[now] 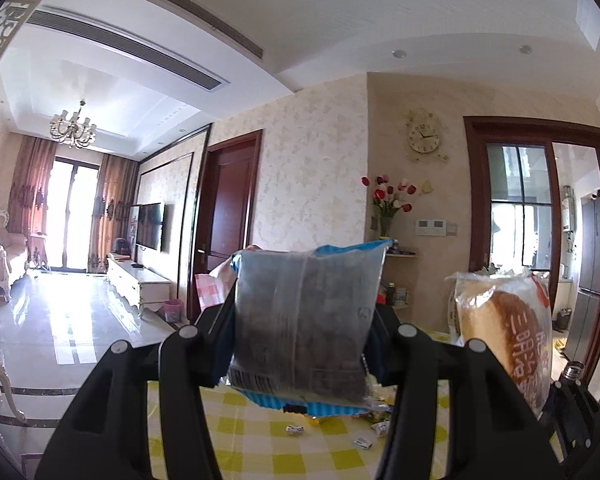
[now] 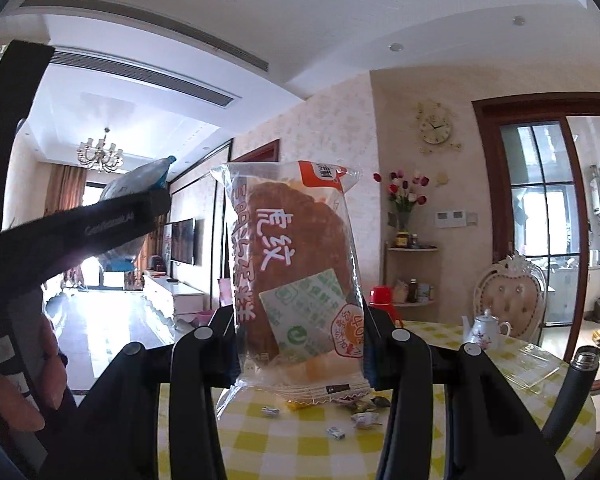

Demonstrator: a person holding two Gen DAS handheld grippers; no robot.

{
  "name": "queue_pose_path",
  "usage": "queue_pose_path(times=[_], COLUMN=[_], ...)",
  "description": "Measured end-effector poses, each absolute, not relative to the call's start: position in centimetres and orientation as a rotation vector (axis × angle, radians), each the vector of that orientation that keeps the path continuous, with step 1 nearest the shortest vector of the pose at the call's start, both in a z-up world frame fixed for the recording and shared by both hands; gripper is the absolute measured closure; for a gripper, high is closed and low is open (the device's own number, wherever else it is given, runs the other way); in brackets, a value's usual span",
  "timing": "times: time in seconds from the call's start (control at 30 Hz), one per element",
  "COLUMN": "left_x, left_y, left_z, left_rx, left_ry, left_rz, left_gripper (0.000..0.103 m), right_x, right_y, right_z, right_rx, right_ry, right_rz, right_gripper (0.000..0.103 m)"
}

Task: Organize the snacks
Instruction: 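Lift and carry the nut bag and bread packet over the box with both tools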

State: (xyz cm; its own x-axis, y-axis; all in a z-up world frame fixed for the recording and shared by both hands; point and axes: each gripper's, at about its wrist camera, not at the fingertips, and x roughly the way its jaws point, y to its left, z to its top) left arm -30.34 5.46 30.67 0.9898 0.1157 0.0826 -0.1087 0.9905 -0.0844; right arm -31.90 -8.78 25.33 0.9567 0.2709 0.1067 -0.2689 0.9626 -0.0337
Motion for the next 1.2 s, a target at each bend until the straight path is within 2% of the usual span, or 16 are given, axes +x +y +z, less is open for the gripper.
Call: queue_pose_path(times=[0.23,0.37,0.47,0.67,0.93,1.2], left_x=[-31.4,-32.0,-32.8,-35.1,-37.1,-35.6], left_y=[8.0,11.7,15.7,23.3,29.6,33.8], left_z=[30.6,28.6,26.2,20.6,13.2,6.3], left_rx=[-0.046,-0.018,-0.060,-0.082,-0.063,-0.111], left_ry=[-0.067,0.017,0.088,0.264,0.508,0.753], left_rz=[0.169,0.222,0.238,0.292,0.318,0.283], left_gripper=[0.051,0.051,0.051,0.051,0.051,0.051], right_x=[-31.4,-30.4,-29.8,-30.7,-32.7,-32.8], right_y=[-5.7,-2.0,2.1,8.7,15.4,18.8], right_z=[25.5,24.3,22.1,17.7,12.9,5.9], right_rx=[-0.048,-0.101,-0.178,-0.302,-0.426,-0.506], right_ry=[-0.080,0.029,0.156,0.266,0.375,0.553], right_rz=[0.350,0.447,0.562,0.679,0.808,0.867], right_gripper=[0.058,0.058,0.058,0.058,0.059,0.059])
